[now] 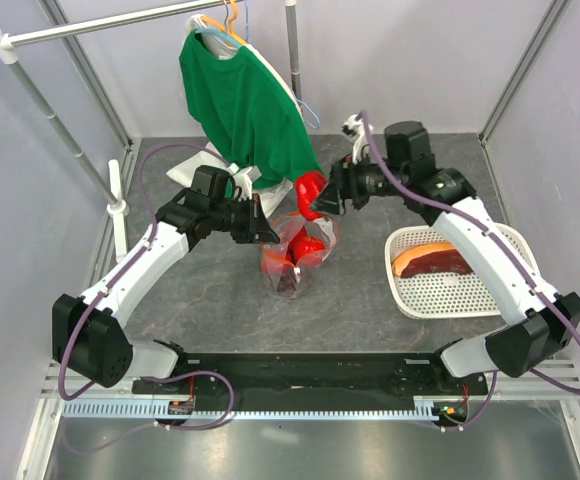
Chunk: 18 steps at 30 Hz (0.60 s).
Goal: Place the food in the zip-top bag and seal the zipper
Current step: Place the fake vegetable in the zipper food storage bag.
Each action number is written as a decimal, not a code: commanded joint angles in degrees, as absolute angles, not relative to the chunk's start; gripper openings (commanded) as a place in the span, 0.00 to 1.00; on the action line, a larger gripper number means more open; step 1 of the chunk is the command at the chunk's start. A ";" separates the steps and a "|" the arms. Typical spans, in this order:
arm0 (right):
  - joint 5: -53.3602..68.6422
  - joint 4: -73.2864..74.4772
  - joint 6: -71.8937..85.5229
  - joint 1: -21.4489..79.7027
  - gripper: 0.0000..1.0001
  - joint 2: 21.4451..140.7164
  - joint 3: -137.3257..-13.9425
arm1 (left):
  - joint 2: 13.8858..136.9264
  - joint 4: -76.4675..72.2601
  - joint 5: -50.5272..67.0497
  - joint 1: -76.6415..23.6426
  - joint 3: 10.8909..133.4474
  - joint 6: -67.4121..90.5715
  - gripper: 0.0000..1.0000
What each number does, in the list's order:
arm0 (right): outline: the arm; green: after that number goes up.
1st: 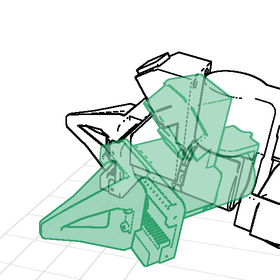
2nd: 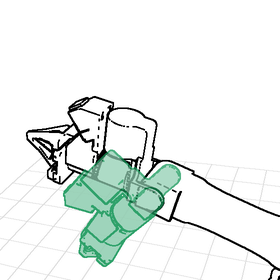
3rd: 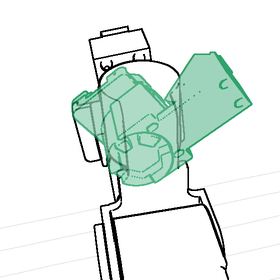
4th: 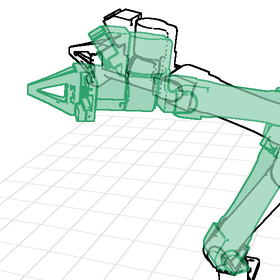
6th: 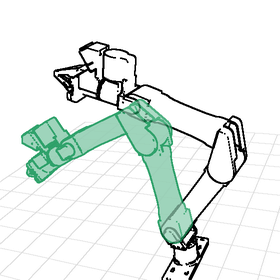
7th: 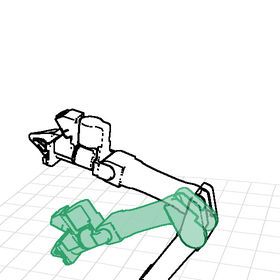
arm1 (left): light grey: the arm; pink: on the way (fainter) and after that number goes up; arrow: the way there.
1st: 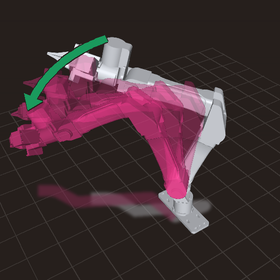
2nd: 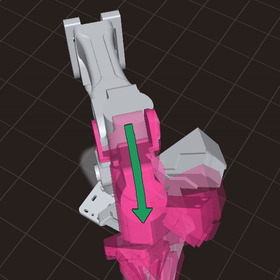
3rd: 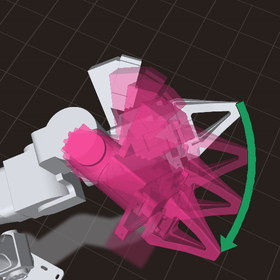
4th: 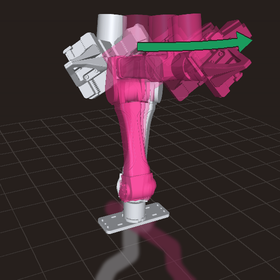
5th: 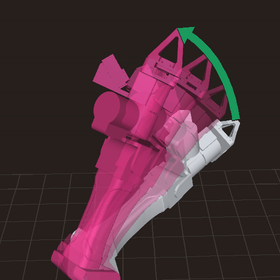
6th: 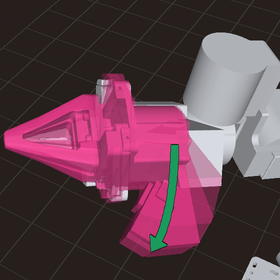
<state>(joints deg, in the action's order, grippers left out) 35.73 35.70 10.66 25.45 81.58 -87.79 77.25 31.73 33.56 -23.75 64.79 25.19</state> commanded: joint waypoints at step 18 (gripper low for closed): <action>24.61 27.25 17.75 37.79 0.69 85.34 -77.61 | 77.08 31.99 36.82 -22.06 66.97 24.70 0.02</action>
<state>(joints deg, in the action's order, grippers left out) 25.96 30.30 15.94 36.77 84.95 -78.13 77.28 32.86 34.68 -22.85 65.36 25.21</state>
